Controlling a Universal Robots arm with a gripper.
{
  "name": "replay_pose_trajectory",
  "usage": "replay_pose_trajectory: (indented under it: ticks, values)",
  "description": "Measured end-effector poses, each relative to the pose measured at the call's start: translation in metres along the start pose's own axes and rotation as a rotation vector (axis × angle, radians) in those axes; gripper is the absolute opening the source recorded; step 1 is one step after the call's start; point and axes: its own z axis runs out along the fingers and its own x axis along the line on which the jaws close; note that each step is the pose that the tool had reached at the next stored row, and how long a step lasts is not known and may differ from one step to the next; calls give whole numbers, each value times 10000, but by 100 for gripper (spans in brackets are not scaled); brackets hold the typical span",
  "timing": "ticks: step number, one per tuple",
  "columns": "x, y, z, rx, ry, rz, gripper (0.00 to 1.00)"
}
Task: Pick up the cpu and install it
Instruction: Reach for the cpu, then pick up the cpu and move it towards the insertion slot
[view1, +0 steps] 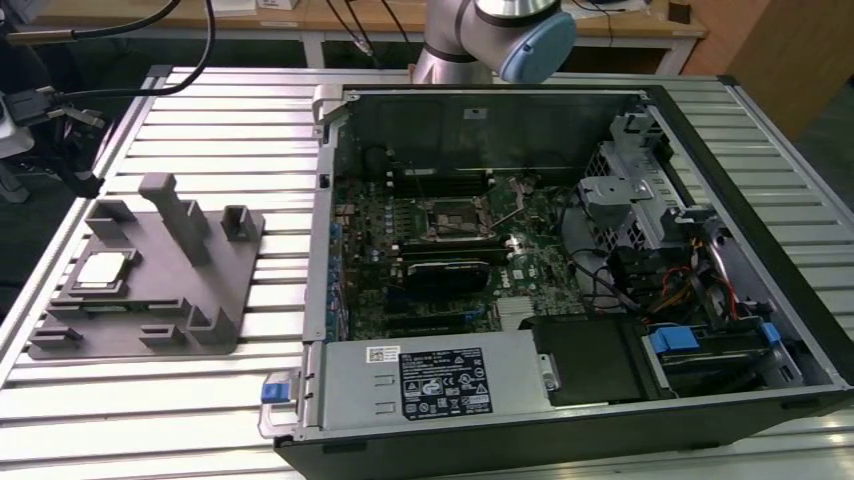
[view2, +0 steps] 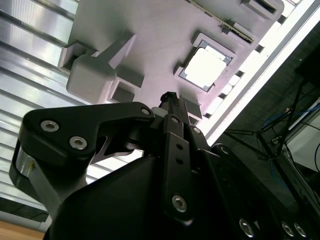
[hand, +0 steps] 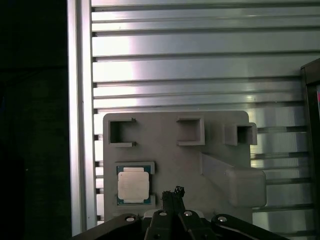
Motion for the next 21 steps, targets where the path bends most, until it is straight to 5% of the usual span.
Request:
replay_pose_trajectory:
  ticks: [21]
  values:
    - [33,-48,78,-1,0,0,11]
